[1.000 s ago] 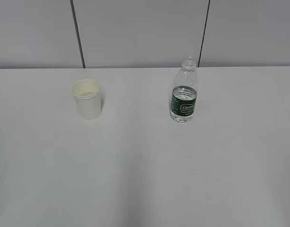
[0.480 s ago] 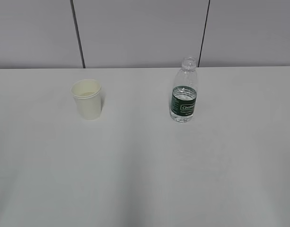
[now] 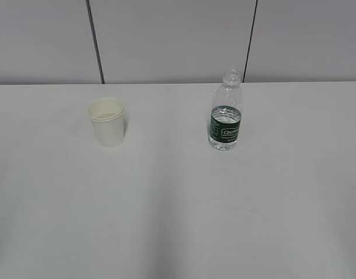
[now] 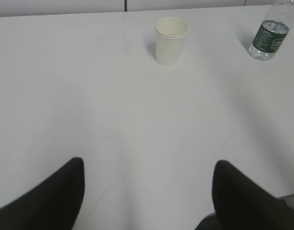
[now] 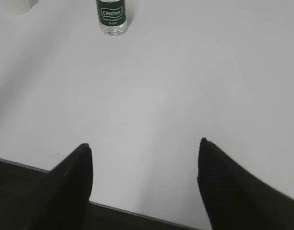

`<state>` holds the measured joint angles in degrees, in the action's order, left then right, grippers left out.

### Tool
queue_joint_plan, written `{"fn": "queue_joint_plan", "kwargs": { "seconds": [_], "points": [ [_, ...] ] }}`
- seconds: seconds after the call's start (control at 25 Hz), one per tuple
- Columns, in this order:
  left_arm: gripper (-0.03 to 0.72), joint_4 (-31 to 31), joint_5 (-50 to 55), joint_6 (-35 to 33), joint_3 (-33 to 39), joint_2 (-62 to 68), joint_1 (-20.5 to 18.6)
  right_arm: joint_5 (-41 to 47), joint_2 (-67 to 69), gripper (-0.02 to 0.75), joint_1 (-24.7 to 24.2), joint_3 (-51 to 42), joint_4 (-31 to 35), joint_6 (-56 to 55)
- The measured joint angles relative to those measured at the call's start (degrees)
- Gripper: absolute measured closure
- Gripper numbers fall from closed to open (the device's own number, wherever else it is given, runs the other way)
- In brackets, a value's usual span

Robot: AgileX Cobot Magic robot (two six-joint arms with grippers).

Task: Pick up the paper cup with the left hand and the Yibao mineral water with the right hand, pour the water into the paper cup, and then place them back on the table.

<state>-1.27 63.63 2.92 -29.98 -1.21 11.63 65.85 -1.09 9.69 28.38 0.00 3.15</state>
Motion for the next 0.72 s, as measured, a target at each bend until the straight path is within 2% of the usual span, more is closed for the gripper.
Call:
{"fn": "queue_joint_plan", "kwargs": {
  "seconds": [0.2,0.4,0.72],
  "points": [
    [0.192,0.0,0.0,0.0,0.0,0.0,-0.2,-0.1,0.0,0.237,-2.8,0.0,0.0,0.0],
    [0.192,0.0,0.0,0.0,0.0,0.0,-2.4,-0.1,0.0,0.237,-2.9,0.0,0.0,-0.1],
    [0.192,0.0,-0.1,0.0,0.0,0.0,-2.5,-0.1,0.0,0.237,-3.0,0.0,0.0,-0.1]
  ]
}}
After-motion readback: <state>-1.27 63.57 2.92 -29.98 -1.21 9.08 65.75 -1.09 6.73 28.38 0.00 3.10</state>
